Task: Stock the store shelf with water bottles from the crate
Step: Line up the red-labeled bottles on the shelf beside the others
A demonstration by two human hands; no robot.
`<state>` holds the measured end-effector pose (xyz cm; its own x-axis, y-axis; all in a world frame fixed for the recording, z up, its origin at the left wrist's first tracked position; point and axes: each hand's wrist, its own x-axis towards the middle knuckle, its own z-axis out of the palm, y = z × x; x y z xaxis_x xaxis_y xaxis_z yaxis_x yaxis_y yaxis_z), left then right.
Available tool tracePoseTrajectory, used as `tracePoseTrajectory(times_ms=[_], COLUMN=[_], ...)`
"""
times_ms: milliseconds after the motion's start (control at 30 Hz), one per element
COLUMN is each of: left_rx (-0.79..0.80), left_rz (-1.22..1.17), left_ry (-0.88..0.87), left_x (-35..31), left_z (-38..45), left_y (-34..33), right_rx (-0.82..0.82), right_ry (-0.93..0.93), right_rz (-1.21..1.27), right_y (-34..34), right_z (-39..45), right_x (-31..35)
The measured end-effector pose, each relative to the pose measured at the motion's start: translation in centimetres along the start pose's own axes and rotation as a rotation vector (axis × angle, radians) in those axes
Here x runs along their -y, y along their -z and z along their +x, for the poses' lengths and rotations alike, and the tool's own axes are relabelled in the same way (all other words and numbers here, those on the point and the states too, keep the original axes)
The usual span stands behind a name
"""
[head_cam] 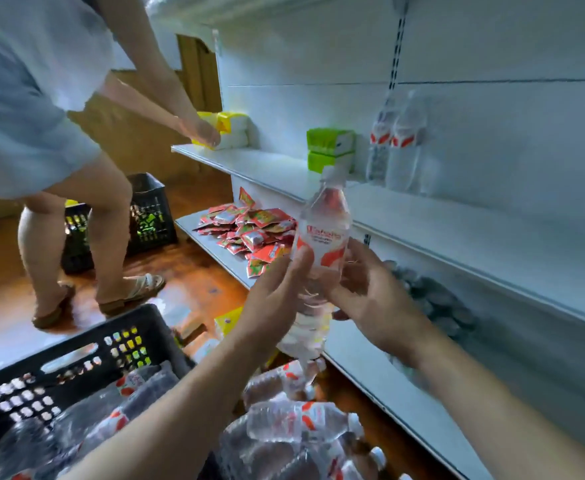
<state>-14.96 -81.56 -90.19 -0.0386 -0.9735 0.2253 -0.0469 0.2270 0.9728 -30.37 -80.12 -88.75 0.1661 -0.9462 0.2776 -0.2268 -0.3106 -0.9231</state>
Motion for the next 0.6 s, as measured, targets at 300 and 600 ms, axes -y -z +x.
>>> tracePoseTrajectory(times_ms=[300,600], left_rx=[0.139,0.257], left_rz=[0.009,0.328], left_ry=[-0.141,-0.128], left_x=[-8.1,-2.4], left_z=[8.0,17.0], left_y=[-9.5,-14.3], right_rx=[-0.314,-0.575], right_ry=[0.131,0.049], right_rz=[-0.331,-0.508], right_y=[9.9,14.9], right_z=[4.5,11.6], right_x=[2.3,-2.9])
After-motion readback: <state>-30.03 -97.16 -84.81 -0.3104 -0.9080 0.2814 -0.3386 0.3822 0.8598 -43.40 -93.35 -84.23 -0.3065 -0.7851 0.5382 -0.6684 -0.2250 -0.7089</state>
